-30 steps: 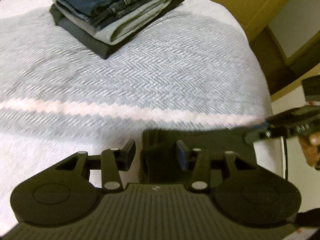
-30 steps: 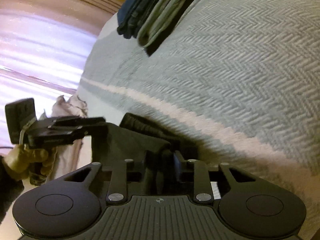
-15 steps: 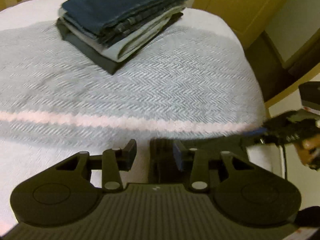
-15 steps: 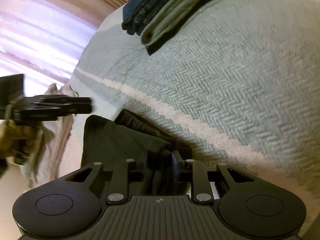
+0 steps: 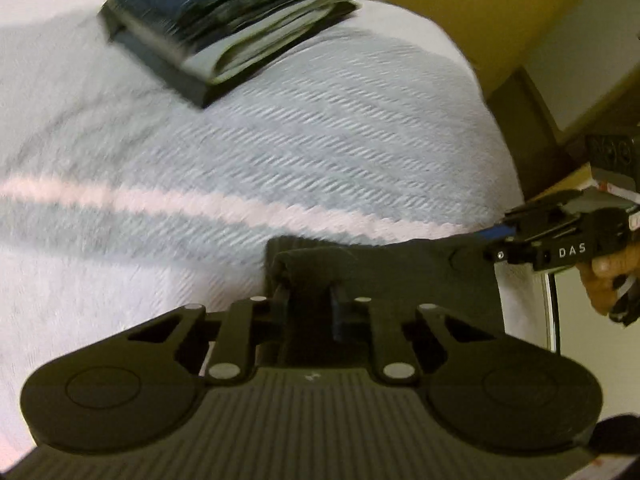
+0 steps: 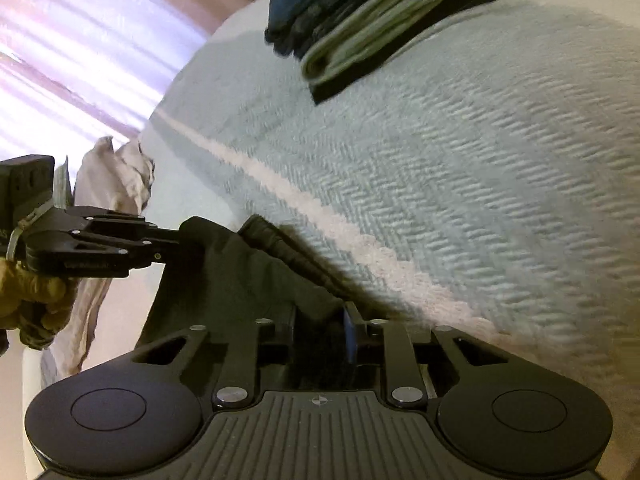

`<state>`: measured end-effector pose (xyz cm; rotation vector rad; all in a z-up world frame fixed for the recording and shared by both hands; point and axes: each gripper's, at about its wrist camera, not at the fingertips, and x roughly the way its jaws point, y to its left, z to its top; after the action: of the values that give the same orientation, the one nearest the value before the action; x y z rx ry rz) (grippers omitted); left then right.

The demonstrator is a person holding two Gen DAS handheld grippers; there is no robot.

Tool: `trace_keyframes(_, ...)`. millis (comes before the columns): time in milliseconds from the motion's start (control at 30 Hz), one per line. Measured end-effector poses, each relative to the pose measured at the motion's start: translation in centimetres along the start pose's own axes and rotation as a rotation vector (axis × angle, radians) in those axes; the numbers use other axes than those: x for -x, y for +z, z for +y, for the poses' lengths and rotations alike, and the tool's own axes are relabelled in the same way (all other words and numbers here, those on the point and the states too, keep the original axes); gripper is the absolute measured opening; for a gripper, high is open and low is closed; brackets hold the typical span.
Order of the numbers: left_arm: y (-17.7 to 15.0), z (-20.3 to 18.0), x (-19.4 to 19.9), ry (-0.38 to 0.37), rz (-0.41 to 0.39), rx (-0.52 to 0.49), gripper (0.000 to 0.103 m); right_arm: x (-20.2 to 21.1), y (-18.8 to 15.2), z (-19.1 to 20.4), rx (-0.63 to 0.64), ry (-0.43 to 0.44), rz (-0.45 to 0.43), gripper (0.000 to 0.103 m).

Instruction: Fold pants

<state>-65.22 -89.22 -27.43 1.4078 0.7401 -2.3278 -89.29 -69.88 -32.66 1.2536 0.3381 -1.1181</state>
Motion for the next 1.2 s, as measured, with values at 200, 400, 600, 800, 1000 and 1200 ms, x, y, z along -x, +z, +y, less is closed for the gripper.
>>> trace_keyframes(200, 0.9, 1.1, -5.1, 0.028, 0.068, 0.017, 0.016, -2.8, -0.4, -3.7, -0.125, -0.018, 0.002, 0.019)
trace_keyframes(400, 1.1, 2.6, -4.7, -0.008, 0.102, 0.043, 0.019, -0.6, 1.1, -1.4, 0.026, -0.120, -0.036, 0.028)
trace_keyframes(600, 1.4, 2.6, -5.7, -0.005, 0.123, 0.019, 0.021, -1.4, -0.6, 4.0, 0.262, -0.031, -0.026, 0.028)
trace_keyframes(800, 0.5, 3.4, -1.0, -0.004, 0.059, 0.111, 0.023, -5.1, -1.3, 3.0, 0.291, -0.069, 0.085, 0.028)
trace_keyframes(1000, -8.3, 4.7, 9.0, 0.115, -0.013, 0.286, 0.027, -5.4, -1.2, 3.2, 0.300, -0.088, 0.119, 0.028)
trace_keyframes(1200, -22.0, 4.4, 13.2, 0.187, -0.008, 0.581, 0.027, -5.6, -2.1, 4.9, 0.363, -0.160, 0.109, 0.028)
